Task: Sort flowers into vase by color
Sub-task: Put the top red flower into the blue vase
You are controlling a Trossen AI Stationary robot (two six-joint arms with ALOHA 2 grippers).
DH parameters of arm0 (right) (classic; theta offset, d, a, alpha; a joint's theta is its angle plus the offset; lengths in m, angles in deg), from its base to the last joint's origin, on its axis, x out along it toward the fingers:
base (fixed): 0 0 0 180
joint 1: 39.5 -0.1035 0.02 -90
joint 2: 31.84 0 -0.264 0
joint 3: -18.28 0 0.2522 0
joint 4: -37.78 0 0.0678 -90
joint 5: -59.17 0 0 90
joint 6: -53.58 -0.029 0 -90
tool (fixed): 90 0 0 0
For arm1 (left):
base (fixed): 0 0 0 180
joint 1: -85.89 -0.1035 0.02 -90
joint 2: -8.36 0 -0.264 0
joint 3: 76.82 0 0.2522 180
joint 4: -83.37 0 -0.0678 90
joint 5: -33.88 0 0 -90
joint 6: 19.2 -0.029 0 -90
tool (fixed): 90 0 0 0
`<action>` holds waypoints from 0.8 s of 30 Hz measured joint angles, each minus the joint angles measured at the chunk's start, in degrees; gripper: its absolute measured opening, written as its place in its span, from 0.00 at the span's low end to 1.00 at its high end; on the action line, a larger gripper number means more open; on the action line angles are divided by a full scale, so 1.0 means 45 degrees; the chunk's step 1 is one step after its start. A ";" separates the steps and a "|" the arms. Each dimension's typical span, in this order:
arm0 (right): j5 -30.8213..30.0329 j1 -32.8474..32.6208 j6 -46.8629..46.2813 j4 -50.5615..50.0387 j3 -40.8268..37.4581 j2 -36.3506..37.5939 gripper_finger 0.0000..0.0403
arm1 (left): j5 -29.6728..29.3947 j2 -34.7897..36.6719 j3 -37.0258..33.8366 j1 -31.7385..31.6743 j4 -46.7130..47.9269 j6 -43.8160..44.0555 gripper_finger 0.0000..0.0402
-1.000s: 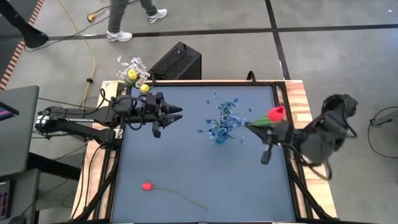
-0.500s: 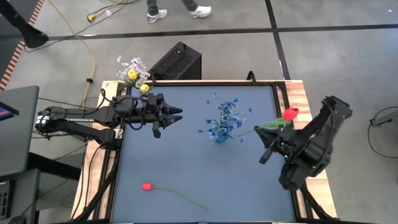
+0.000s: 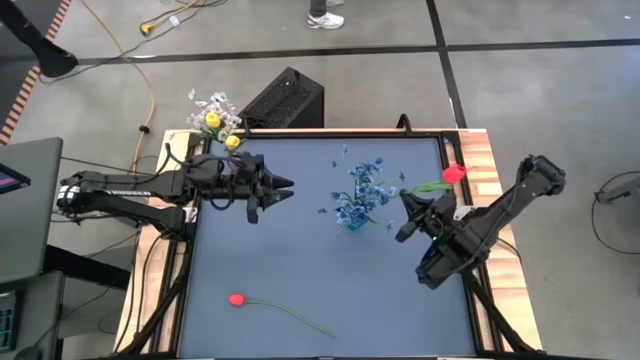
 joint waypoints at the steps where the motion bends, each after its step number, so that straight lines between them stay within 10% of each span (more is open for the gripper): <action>1: -0.0093 0.0000 -0.0184 0.0231 -0.0218 -0.0005 0.06 | 0.0031 0.0000 0.0000 0.0000 0.0130 0.0000 0.36; 24: -0.0515 0.0578 0.0651 0.5336 -0.2618 -0.0049 0.06 | 0.0264 0.0000 0.0000 -0.0335 0.0281 0.0233 0.36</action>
